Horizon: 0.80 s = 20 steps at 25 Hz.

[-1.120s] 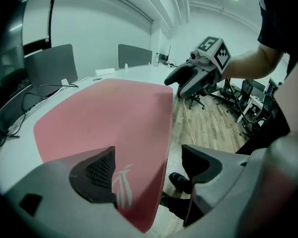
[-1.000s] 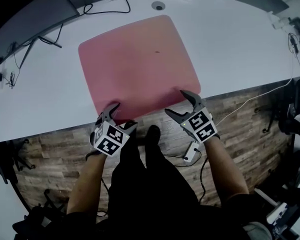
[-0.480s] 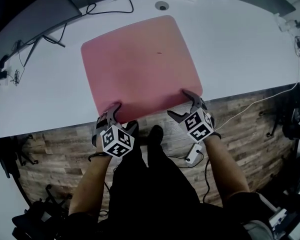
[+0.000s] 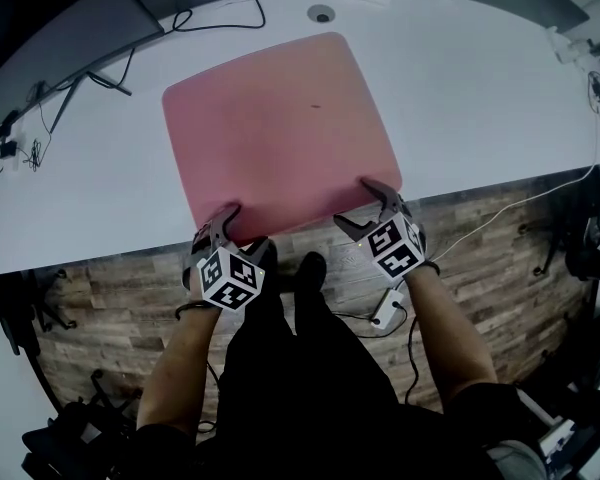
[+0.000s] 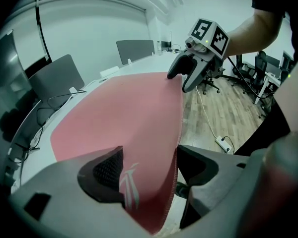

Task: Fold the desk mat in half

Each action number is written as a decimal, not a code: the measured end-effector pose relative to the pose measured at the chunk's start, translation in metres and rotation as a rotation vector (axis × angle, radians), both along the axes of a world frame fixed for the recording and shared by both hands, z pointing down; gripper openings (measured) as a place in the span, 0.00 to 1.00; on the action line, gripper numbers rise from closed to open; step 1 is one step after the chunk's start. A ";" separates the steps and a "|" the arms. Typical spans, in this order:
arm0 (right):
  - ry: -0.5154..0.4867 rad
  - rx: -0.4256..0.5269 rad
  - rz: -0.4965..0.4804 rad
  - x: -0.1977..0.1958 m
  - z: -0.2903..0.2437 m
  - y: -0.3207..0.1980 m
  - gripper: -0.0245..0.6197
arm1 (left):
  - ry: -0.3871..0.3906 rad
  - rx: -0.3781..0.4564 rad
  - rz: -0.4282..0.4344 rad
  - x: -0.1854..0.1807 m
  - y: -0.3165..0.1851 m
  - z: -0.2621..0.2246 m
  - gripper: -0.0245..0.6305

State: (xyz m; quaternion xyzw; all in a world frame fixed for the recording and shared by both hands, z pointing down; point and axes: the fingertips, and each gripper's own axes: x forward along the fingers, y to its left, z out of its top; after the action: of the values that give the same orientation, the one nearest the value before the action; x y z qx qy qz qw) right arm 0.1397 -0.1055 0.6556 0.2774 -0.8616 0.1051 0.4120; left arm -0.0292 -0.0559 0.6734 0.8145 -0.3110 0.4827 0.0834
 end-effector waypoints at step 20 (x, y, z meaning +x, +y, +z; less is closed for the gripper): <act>-0.115 -0.066 0.106 -0.001 -0.008 -0.008 0.53 | -0.083 -0.037 0.092 0.004 0.010 -0.002 0.52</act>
State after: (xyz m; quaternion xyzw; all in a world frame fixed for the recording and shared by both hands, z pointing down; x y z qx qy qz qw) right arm 0.1386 -0.1133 0.6480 0.3023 -0.8640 0.1707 0.3647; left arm -0.0251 -0.0456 0.6716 0.8055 -0.2675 0.5250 0.0635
